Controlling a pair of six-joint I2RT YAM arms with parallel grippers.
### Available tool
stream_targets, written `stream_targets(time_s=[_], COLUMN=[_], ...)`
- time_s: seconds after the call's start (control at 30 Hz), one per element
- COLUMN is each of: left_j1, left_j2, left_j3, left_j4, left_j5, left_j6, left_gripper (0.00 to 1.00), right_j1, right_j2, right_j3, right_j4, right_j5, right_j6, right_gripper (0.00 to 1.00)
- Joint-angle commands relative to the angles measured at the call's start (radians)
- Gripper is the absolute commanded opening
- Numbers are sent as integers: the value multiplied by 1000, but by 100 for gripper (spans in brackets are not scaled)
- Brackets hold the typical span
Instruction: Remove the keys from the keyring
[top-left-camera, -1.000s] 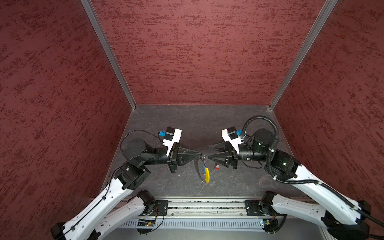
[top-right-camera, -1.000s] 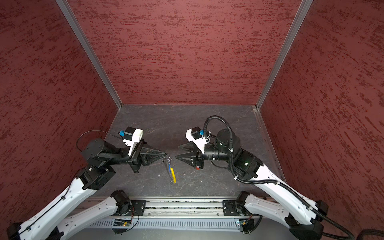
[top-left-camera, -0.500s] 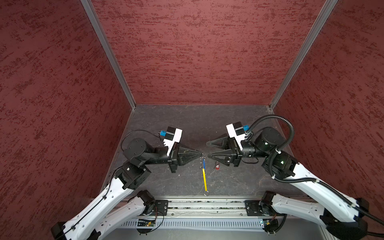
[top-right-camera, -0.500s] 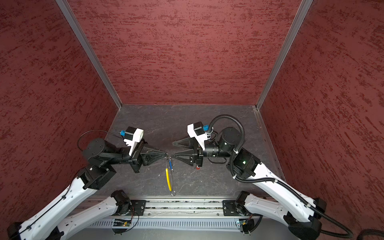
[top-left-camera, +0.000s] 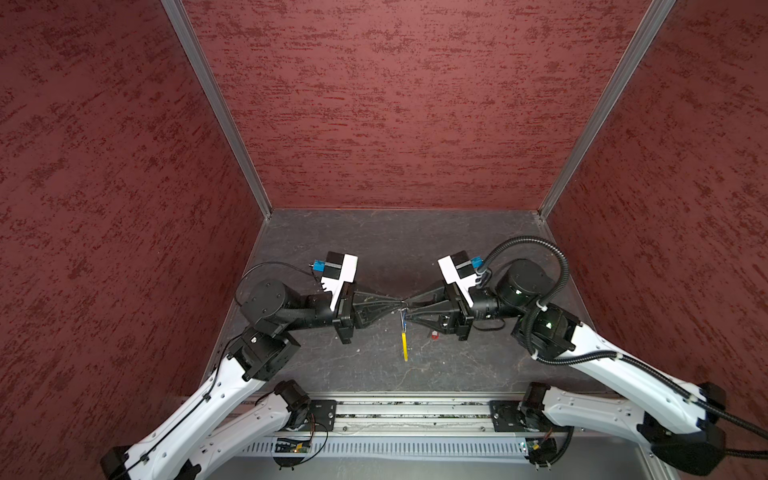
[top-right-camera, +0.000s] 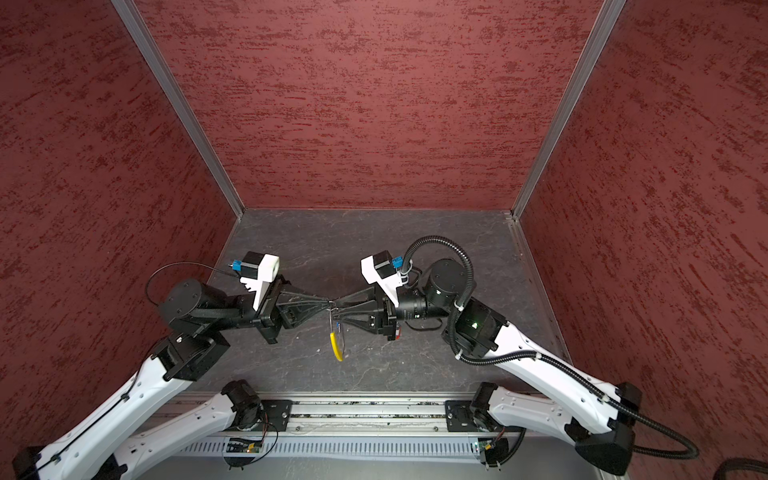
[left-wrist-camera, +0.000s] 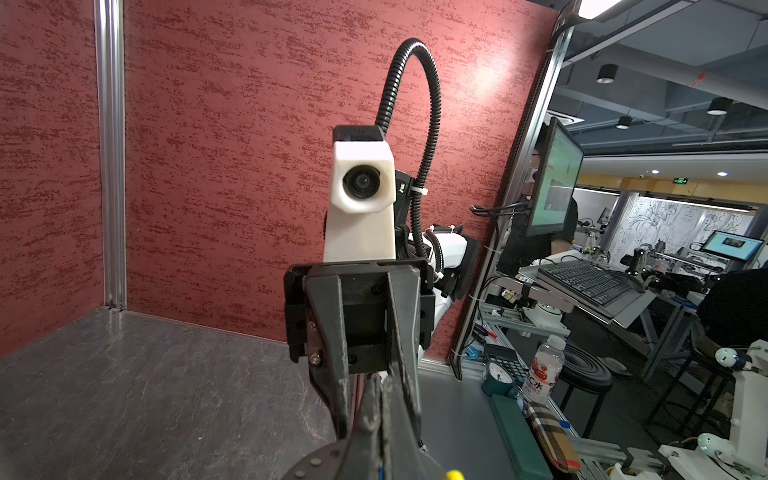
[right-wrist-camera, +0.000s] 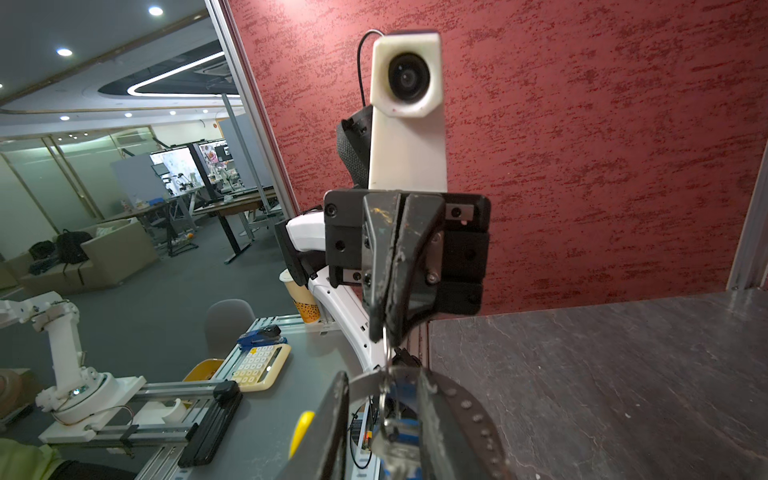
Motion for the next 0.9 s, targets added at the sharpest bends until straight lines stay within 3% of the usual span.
stream_targets(time_s=[0.0,0.17,0.43,0.57,0.6,0.67,0.7,0.77,0.87], left_j1=[-4,-4,-5,-3,-2,9,12,16,20], left_j2=[-12,-11,-5,-11,-16,-27,-30,-28,-7], left_j3=[-9,-15,-21,-2,2,13,21,52,105], left_j4=[39,49,58,-3,-28,-72,-96,-177,-305], left_j5=[-19,-23,-25,-57,-68,-80,-83,-91,-91], left_j6=[-8,-10,-24,-25,-24,-21,-18,2,33], left_gripper=[0,0,0,0,7,39,50,61,67], right_j1=[7,8,10,10,10,8,9,9,9], right_j2=[3,11,25,9,3,-7,-11,-14,-8], right_j3=[-18,-32,-26,-15,-11,8,20,50,88], right_j4=[88,143,148,69,37,-55,-97,-199,-330], right_j5=[5,0,-4,21,32,55,66,91,136], right_j6=[21,46,54,29,19,-10,-26,-60,-95], right_gripper=[26,21,0,0,0,0,0,0,0])
